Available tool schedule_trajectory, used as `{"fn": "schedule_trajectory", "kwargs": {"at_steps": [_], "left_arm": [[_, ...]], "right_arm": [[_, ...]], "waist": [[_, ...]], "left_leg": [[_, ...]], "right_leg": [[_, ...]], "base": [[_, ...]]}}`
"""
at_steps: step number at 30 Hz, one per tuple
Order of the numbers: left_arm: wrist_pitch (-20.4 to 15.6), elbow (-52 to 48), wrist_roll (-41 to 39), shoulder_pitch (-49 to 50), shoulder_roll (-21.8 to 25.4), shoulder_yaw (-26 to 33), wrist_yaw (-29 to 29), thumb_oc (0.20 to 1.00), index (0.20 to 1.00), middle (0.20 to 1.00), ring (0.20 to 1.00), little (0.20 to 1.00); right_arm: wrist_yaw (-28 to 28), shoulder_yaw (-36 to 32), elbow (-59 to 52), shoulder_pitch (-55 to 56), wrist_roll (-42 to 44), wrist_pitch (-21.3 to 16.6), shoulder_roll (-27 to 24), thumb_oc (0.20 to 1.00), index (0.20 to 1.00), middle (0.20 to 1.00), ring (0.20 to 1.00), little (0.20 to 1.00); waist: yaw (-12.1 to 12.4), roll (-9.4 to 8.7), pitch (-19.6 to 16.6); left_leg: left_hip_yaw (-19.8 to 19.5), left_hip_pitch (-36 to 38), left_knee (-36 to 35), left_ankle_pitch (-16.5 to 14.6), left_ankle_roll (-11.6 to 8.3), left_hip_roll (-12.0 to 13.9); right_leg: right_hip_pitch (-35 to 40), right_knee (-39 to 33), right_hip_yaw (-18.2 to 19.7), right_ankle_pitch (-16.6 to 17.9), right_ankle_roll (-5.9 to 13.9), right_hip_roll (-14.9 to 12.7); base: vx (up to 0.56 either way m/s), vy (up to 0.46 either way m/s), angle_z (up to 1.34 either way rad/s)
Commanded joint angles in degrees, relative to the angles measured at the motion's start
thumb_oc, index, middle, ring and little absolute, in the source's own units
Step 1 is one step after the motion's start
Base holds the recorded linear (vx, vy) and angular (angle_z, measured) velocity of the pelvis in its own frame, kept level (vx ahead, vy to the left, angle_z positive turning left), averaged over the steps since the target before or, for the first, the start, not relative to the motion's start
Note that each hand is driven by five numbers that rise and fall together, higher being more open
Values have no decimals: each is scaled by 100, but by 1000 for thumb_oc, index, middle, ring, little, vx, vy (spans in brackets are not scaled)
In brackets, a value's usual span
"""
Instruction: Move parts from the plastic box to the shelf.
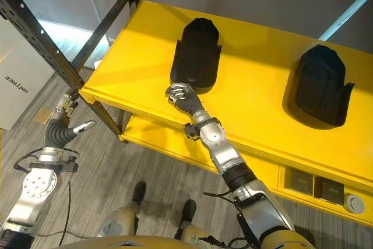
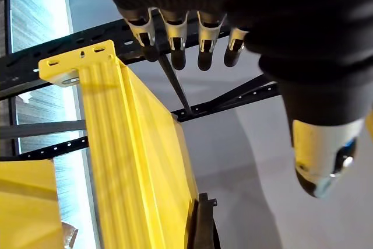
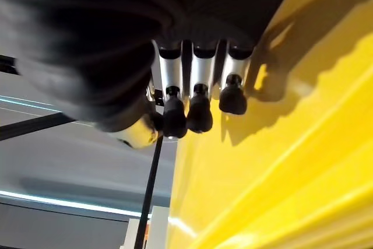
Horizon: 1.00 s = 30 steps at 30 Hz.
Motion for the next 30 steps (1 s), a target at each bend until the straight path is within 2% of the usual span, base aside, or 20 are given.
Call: {"fn": "schedule_trajectory", "kwargs": {"at_steps": [1, 4, 6, 7, 8, 9, 13, 14, 16, 18, 19, 21, 22, 23, 25, 26, 27, 28, 29, 30], "left_arm": [[-319, -110, 202, -88, 166, 323, 185, 1000, 1000, 1000, 1000, 1000], [-309, -148, 292, 43, 155, 417, 205, 1000, 1000, 1000, 1000, 1000], [-269, -165, 446, 180, 147, 620, 238, 1000, 1000, 1000, 1000, 1000], [-270, -181, 523, 217, 145, 683, 247, 1000, 1000, 1000, 1000, 1000], [-270, -188, 566, 240, 119, 735, 263, 1000, 1000, 1000, 1000, 1000], [-271, -177, 591, 247, 89, 726, 282, 1000, 1000, 1000, 1000, 1000], [-260, -192, 709, 285, 8, 737, 195, 1000, 1000, 1000, 1000, 1000], [-260, -192, 709, 285, 8, 733, 195, 1000, 1000, 1000, 1000, 1000], [-267, -229, 718, 225, -54, 636, 188, 1000, 1000, 1000, 1000, 1000], [-301, -293, 648, 109, -121, 459, 102, 1000, 1000, 1000, 1000, 1000], [-308, -280, 646, 101, -125, 452, 99, 1000, 1000, 1000, 1000, 1000], [-321, -304, 657, -47, -116, 190, -45, 1000, 1000, 1000, 1000, 1000], [-325, -273, 663, -102, -113, 92, -83, 1000, 1000, 1000, 1000, 1000], [-330, -264, 665, -114, -113, 91, -81, 1000, 1000, 1000, 1000, 1000], [-341, -184, 672, -323, -105, -87, -110, 1000, 1000, 1000, 1000, 1000], [-342, -144, 686, -414, -93, -125, -91, 1000, 1000, 1000, 1000, 1000], [-342, -144, 686, -414, -93, -125, -91, 1000, 1000, 1000, 1000, 1000], [-330, -149, 661, -566, -14, -97, -92, 1000, 1000, 1000, 1000, 1000], [-304, -172, 654, -633, 19, -105, -97, 1000, 1000, 1000, 1000, 1000], [-298, -170, 651, -652, 29, -113, -97, 1000, 1000, 1000, 1000, 1000]], "right_arm": [[156, -653, -1276, 740, 36, -478, -274, 200, 200, 200, 200, 200], [247, -1070, -1878, 1417, 15, -542, -320, 200, 200, 200, 200, 200], [317, -1588, -2480, 2178, -220, -601, -407, 200, 200, 200, 200, 200], [346, -1767, -2712, 2401, -364, -606, -451, 555, 555, 555, 555, 555], [351, -1936, -2840, 2573, -434, -630, -449, 947, 947, 947, 947, 947], [367, -2081, -3011, 2785, -409, -630, -396, 1000, 1000, 1000, 1000, 1000], [413, -2614, -3398, 3509, -565, -623, -277, 1000, 1000, 1000, 1000, 1000], [414, -2617, -3404, 3516, -565, -620, -276, 1000, 1000, 1000, 1000, 1000], [316, -2787, -3366, 3767, -609, -629, -111, 1000, 1000, 1000, 1000, 1000], [195, -2983, -3322, 3983, -715, -647, -23, 1000, 1000, 1000, 1000, 1000], [191, -2989, -3337, 3995, -720, -639, -24, 1000, 1000, 1000, 1000, 1000], [60, -3162, -3241, 4120, -774, -668, 60, 1000, 1000, 1000, 1000, 1000], [27, -3209, -3242, 4162, -809, -661, 61, 1000, 1000, 1000, 1000, 1000], [26, -3212, -3248, 4159, -810, -657, 63, 1000, 1000, 1000, 1000, 1000], [-134, -3214, -3156, 4065, -998, -675, 34, 1000, 1000, 1000, 1000, 1000], [-185, -3194, -3122, 4006, -1046, -684, 42, 1000, 1000, 1000, 1000, 1000], [-185, -3194, -3122, 4006, -1046, -684, 42, 1000, 1000, 1000, 1000, 1000], [-301, -3150, -3079, 3842, -1138, -675, 33, 1000, 1000, 1000, 1000, 1000], [-353, -3033, -3005, 3728, -1131, -667, 103, 1000, 1000, 1000, 1000, 1000], [-366, -3035, -2982, 3706, -1140, -675, 112, 1000, 1000, 1000, 1000, 1000]], "waist": [[-232, -377, -162], [-360, -427, -271], [-609, -480, -435], [-694, -490, -496], [-795, -497, -548], [-854, -487, -602], [-1205, -454, -773], [-1195, -453, -772], [-1417, -420, -826], [-1755, -370, -872], [-1711, -361, -873], [-2050, -299, -858], [-2140, -258, -809], [-2120, -264, -806], [-2354, -246, -550], [-2410, -236, -422], [-2410, -236, -422], [-2198, -168, -223], [-2008, -91, -203], [-2035, -87, -188]], "left_leg": [[294, 473, -45, -899, 178, -118], [367, 603, -45, -965, 192, -109], [521, 822, -41, -1061, 228, -102], [585, 902, -37, -1099, 240, -94], [655, 972, -33, -1129, 246, -88], [747, 1058, -30, -1162, 252, -77], [1035, 1301, -24, -1278, 290, -34], [1042, 1305, -25, -1279, 290, -33], [1225, 1417, -23, -1328, 324, -7], [1522, 1539, -20, -1398, 384, 9], [1563, 1549, -21, -1408, 384, 14], [1834, 1659, -18, -1456, 446, 38], [1949, 1751, -7, -1524, 475, 46], [1969, 1743, -18, -1491, 470, 44], [2449, 1860, 29, -1551, 568, 33], [2660, 1885, 78, -1615, 586, 47], [2660, 1885, 78, -1615, 586, 47], [3127, 1872, 247, -1658, 548, 170], [3274, 1901, 297, -1738, 511, 260], [3236, 1894, 315, -1761, 506, 279]], "right_leg": [[410, 10, 221, -808, 79, -56], [492, 10, 283, -809, 95, -63], [618, 26, 428, -806, 113, -57], [657, 38, 500, -815, 120, -54], [680, 49, 552, -813, 124, -51], [709, 74, 633, -818, 127, -51], [721, 144, 954, -822, 145, -31], [722, 145, 961, -822, 145, -30], [693, 171, 1183, -784, 167, -16], [590, 206, 1559, -721, 196, 30], [576, 217, 1600, -720, 197, 39], [437, 363, 1945, -695, 200, 92], [411, 470, 2054, -738, 215, 125], [386, 477, 2075, -714, 209, 128], [82, 727, 2467, -591, 329, 243], [-64, 813, 2418, -523, 409, 240], [-64, 813, 2418, -523, 409, 240], [-285, 900, 1419, -431, 433, -121], [-277, 974, 527, -549, 386, -412], [-263, 996, 479, -583, 384, -411]], "base": [[29, 41, -8], [26, 42, -15], [24, 69, -33], [22, 66, -35], [6, 48, -45], [-9, 45, -58], [5, 39, -45], [-5, 22, -46], [-24, 39, -51], [-33, 47, -53], [-45, 44, -84], [-36, 55, -76], [-23, 39, -60], [-91, 59, -89], [-175, 48, -109], [-120, 19, -110], [-154, -75, -128], [-89, -107, -135], [-79, -111, -170], [-31, -104, -269]]}}
